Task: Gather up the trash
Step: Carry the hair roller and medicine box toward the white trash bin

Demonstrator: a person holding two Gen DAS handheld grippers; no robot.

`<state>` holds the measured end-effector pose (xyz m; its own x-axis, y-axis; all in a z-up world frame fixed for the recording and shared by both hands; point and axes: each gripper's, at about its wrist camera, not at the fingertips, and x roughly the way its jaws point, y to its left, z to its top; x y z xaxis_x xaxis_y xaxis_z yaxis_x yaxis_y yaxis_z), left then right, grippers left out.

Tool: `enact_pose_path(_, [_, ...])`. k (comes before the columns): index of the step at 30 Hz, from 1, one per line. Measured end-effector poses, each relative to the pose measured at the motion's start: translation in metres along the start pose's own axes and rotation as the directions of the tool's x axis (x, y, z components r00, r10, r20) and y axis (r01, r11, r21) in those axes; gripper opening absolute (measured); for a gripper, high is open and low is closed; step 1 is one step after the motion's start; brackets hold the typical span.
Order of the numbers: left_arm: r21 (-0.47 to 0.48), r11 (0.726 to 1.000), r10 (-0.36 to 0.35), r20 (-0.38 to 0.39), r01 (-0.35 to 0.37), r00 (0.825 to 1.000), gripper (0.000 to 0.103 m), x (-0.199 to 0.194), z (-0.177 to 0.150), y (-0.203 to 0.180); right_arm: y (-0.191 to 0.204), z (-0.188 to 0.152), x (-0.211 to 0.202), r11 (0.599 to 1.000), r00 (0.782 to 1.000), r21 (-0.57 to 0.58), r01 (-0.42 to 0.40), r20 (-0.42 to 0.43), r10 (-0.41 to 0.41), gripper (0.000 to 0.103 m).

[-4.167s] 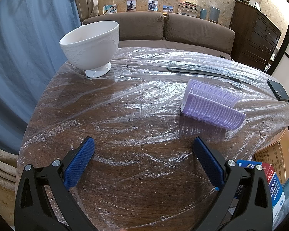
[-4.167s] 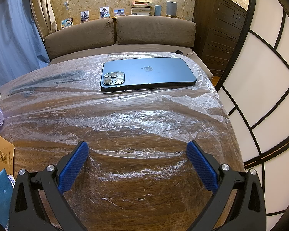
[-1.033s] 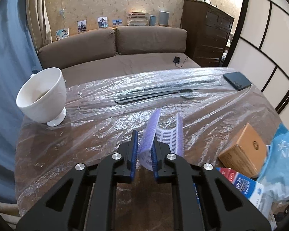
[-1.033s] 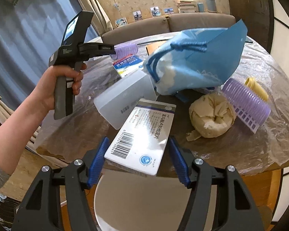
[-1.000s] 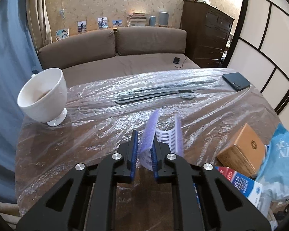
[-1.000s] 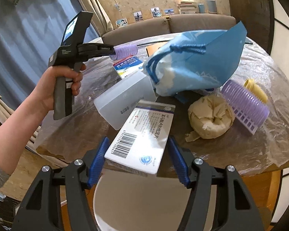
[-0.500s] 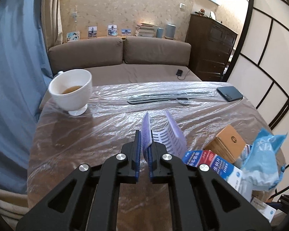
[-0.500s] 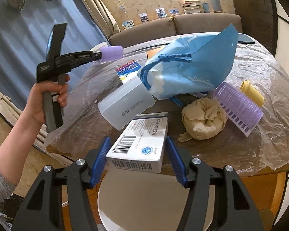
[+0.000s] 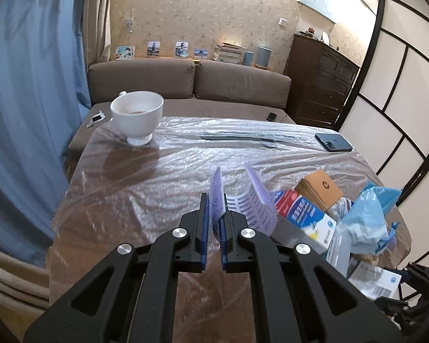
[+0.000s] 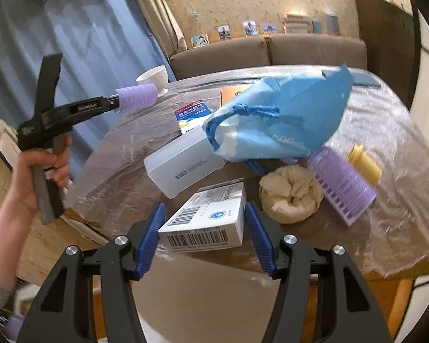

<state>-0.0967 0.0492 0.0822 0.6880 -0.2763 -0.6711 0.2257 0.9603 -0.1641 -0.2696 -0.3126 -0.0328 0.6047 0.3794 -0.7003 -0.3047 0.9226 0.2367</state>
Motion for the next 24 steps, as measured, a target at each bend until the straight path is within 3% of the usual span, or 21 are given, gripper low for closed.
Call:
enact_pose_path(5, [-0.025,1.0,0.006,-0.008,-0.006,1.0,0.008,-0.007,-0.013,0.001,0.005,-0.015,0.024,0.998,0.998,-0.049,0.038,-0.053,-0.041,0.055])
enact_pose_path(9, [-0.031,0.999,0.016,-0.016,-0.017,1.0,0.008,-0.012,-0.025,-0.001,0.006,-0.021,0.031,0.995,0.996,-0.066,0.078,-0.038,-0.08,0.055])
enact_pose_path(10, [-0.032,0.999,0.019,-0.017,-0.019,1.0,0.008,-0.013,-0.027,-0.003,0.008,-0.02,0.031,0.994,0.995,-0.069,0.088,-0.034,-0.091,0.057])
enact_pose_path(11, [-0.033,0.999,0.021,-0.019,-0.022,1.0,0.008,-0.014,-0.029,-0.004,0.009,-0.019,0.033,0.992,0.994,-0.072,0.106,-0.03,-0.108,0.067])
enact_pose_path(13, [-0.034,0.999,0.025,-0.02,-0.025,1.0,0.008,-0.016,-0.034,-0.007,0.011,-0.017,0.036,0.99,0.993,-0.079,0.118,-0.024,-0.12,0.072])
enact_pose_path(16, [-0.037,0.999,0.031,-0.02,-0.031,0.999,0.008,-0.02,-0.039,-0.008,0.02,-0.012,0.04,0.985,0.992,-0.122,0.123,-0.027,-0.127,0.053])
enact_pose_path(24, [-0.054,0.998,0.024,-0.019,-0.025,1.0,0.008,-0.035,-0.049,-0.008,0.006,-0.012,0.016,0.998,0.998,-0.059,-0.017,-0.056,0.013,0.053])
